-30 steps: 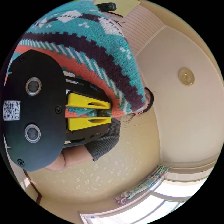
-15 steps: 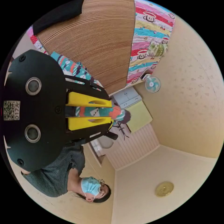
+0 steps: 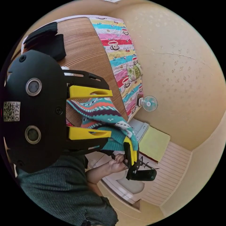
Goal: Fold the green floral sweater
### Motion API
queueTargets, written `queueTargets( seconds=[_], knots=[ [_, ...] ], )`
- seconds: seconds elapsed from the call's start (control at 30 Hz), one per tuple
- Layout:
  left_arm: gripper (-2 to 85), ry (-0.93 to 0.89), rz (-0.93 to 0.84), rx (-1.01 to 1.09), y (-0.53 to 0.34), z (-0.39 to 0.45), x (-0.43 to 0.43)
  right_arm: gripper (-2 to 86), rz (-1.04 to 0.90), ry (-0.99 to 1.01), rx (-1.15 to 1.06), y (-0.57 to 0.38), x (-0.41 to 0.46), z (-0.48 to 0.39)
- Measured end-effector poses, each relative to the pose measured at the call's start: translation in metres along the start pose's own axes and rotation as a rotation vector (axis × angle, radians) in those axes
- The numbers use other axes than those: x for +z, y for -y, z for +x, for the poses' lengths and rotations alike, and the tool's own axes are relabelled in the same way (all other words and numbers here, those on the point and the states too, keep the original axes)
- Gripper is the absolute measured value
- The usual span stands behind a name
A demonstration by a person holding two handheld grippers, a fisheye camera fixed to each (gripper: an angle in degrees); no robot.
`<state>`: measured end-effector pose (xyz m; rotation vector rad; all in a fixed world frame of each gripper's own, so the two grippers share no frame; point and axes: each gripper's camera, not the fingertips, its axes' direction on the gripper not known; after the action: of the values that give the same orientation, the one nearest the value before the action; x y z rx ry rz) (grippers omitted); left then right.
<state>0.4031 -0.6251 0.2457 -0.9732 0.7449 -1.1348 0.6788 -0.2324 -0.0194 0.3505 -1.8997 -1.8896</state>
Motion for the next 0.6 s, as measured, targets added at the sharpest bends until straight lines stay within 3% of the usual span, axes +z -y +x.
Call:
queueTargets(
  seconds=[0.1,0.17,0.23,0.27,0.4,0.47,0.6],
  knots=[
    [18.3,-0.138,-0.087,0.034,0.014,0.032,0.043,4.8,0.041,0.018,-0.034,-0.003,-0.012,-0.008],
    [16.3,0.058,-0.2,0.018,0.02,0.047,0.078,4.9,0.083,0.045,-0.039,-0.007,-0.022,-0.01],
    [10.9,0.122,-0.23,-0.016,0.022,0.053,0.093,5.2,0.128,0.084,-0.044,-0.013,-0.034,-0.009],
    [5.3,0.049,-0.165,-0.008,0.022,0.058,0.09,5.2,0.136,0.084,-0.044,-0.015,-0.037,-0.008],
    [3.8,-0.182,0.033,0.026,0.024,0.059,0.056,6.8,0.254,0.108,0.009,-0.04,-0.07,0.018],
    [2.7,-0.421,0.202,0.02,0.029,0.043,0.016,7.7,0.289,0.181,-0.024,-0.058,-0.083,0.029],
    [1.9,-0.378,0.295,0.114,0.046,0.061,-0.04,7.6,0.336,0.344,-0.021,-0.117,-0.095,0.055]
  ],
)
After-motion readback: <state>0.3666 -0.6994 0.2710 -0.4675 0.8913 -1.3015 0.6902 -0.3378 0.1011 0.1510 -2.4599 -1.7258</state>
